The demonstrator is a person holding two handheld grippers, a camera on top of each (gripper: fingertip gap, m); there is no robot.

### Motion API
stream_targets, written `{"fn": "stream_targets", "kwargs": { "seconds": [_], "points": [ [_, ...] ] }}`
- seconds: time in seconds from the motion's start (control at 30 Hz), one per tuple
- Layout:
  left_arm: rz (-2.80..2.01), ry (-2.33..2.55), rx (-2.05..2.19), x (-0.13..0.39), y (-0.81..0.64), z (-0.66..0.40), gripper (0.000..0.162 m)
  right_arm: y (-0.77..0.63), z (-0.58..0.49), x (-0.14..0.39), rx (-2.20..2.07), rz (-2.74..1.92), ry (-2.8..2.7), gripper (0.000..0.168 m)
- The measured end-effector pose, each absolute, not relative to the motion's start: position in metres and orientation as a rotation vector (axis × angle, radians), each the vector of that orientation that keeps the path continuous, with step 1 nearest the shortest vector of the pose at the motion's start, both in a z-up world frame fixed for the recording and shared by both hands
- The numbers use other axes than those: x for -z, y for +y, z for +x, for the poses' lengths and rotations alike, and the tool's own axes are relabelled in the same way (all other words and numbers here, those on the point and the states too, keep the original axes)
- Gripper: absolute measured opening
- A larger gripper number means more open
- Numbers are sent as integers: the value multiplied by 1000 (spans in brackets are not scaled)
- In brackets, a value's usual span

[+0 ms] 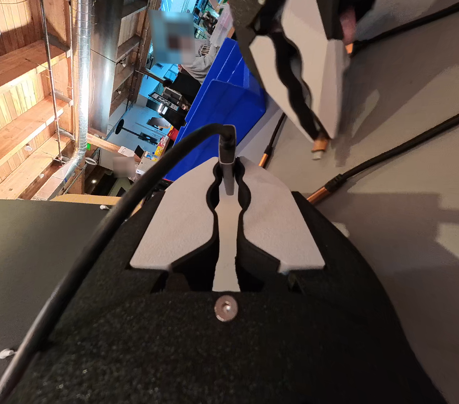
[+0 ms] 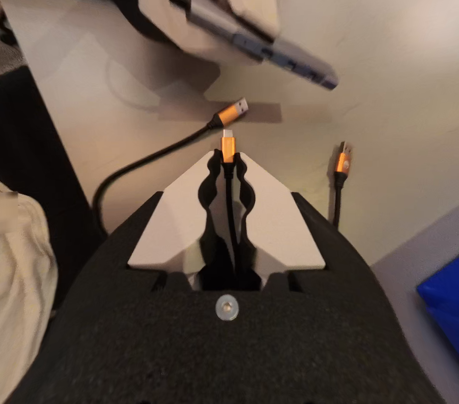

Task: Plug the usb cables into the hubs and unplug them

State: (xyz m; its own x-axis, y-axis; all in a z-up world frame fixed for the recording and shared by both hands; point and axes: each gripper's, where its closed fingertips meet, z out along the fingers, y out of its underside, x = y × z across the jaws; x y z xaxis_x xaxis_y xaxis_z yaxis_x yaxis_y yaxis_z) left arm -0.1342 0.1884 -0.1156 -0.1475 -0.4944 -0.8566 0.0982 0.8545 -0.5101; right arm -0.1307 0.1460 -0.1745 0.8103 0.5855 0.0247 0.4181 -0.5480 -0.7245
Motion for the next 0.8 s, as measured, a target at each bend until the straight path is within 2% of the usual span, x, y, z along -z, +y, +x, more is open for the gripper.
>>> {"fn": "stream_targets", "kwargs": {
  "seconds": [0.1, 0.23, 0.8],
  "points": [
    [-269, 1661, 519, 118, 181, -135, 10, 144, -133, 141, -321, -2183, -737, 10],
    [-207, 1668, 489, 118, 170, -137, 10, 146, -128, 125, -287, -2207, -779, 10],
    [-81, 1670, 339, 123, 161, -136, 10, 147, -131, 136, -365, -2331, -770, 10]
  ]
}}
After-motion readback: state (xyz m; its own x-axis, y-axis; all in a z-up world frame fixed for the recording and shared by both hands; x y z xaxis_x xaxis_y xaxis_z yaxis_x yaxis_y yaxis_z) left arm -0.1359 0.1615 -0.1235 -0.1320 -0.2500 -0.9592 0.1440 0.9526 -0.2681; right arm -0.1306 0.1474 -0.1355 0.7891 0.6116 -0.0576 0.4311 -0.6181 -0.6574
